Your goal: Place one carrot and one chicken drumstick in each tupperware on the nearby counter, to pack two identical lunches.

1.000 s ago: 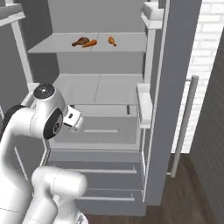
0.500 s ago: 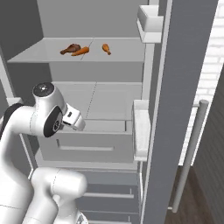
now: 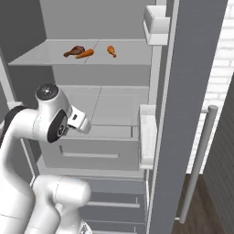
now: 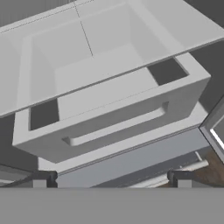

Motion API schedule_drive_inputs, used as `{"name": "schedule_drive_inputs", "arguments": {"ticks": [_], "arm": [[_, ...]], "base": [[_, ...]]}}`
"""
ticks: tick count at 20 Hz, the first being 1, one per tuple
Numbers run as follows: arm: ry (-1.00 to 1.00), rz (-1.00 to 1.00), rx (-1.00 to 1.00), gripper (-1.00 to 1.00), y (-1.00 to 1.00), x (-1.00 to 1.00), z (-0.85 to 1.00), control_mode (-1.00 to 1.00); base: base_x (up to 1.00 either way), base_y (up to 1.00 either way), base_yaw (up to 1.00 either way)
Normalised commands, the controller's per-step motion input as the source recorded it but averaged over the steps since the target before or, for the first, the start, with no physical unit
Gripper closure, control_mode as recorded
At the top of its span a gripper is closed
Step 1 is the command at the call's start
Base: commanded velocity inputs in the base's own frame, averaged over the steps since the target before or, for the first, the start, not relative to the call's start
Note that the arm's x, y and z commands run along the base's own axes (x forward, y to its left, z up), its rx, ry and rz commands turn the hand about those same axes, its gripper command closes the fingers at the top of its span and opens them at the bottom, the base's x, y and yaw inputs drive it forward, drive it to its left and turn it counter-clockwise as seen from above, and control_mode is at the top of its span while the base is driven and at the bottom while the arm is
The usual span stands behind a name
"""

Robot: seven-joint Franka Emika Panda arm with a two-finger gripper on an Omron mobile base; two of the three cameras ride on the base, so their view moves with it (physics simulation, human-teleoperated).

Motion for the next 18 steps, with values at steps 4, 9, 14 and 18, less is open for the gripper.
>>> {"name": "schedule_drive_inputs", "arguments": {"ticks": [4,9,14,18], "arm": [[-0.39,0.01,0.0,-1.0,0.0,-0.06,1.0,-1.0],[-0.47,0.05,0.0,-1.0,0.0,-0.33,1.0,-1.0],[-0.34,0.05,0.0,-1.0,0.0,-0.14,1.0,-1.0],[-0.21,0.01,-0.04,-1.0,0.0,-0.1,1.0,-1.0]], "base": [[0.0,0.0,0.0],[0.0,0.0,0.0],[0.0,0.0,0.0],[0.0,0.0,0.0]]}}
